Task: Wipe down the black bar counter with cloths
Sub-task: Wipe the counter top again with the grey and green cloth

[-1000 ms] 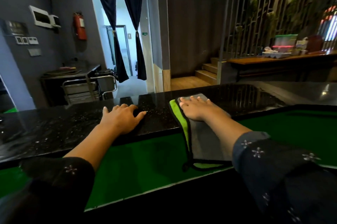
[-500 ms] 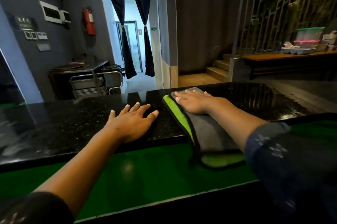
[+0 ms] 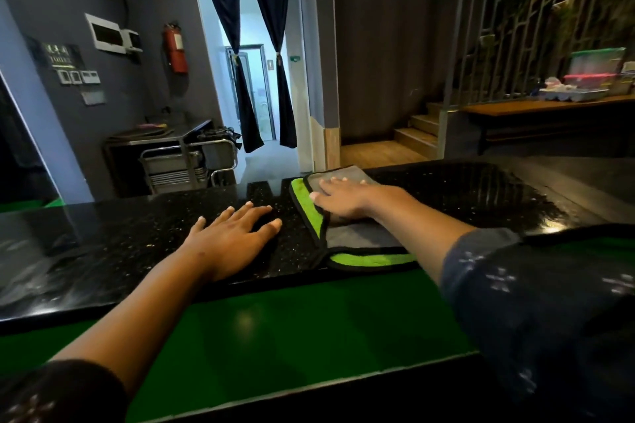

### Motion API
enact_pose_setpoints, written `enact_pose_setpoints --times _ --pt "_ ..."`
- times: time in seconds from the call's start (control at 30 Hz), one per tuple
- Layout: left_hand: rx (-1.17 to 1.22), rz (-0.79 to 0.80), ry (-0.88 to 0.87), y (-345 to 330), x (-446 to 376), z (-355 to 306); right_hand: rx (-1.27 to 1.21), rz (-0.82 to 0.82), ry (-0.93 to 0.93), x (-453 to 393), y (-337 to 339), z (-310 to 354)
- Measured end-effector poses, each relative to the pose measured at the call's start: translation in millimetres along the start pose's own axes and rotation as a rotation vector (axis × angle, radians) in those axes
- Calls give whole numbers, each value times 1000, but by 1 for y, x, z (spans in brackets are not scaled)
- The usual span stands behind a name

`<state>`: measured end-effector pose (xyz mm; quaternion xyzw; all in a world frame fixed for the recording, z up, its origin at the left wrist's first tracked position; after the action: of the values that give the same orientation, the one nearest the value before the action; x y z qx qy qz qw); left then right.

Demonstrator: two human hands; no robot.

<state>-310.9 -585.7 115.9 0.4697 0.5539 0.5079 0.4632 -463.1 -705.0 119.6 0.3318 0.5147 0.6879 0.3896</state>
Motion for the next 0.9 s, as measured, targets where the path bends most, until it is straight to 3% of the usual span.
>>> enact_pose_setpoints --times 0.23,0.47,0.6,0.7,0.9 --pt "10 1 7 -3 -1 1 23 87 63 67 -10 -7" --pt "0 -15 -16 -4 -2 2 26 -16 -74 -14 -5 17" --pt "-4 3 -29 -4 -3 3 -5 -4 -19 -31 -2 30" --pt "2 -8 -36 -2 -4 4 -21 -36 -43 -29 13 -13" --pt "-2 -17 -29 -6 -4 3 82 -82 -346 -3 45 -134"
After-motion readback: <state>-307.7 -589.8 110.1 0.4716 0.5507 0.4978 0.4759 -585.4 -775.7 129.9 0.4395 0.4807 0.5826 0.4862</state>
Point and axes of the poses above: each hand's wrist, its own x-axis away from the middle knuckle, its own y-axis out of the back of the hand, z = x × y, the point moved 9 cm from there along -x, towards the middle knuckle, and after that the axes turned 5 degrees about -x, right-handed, at the moved point
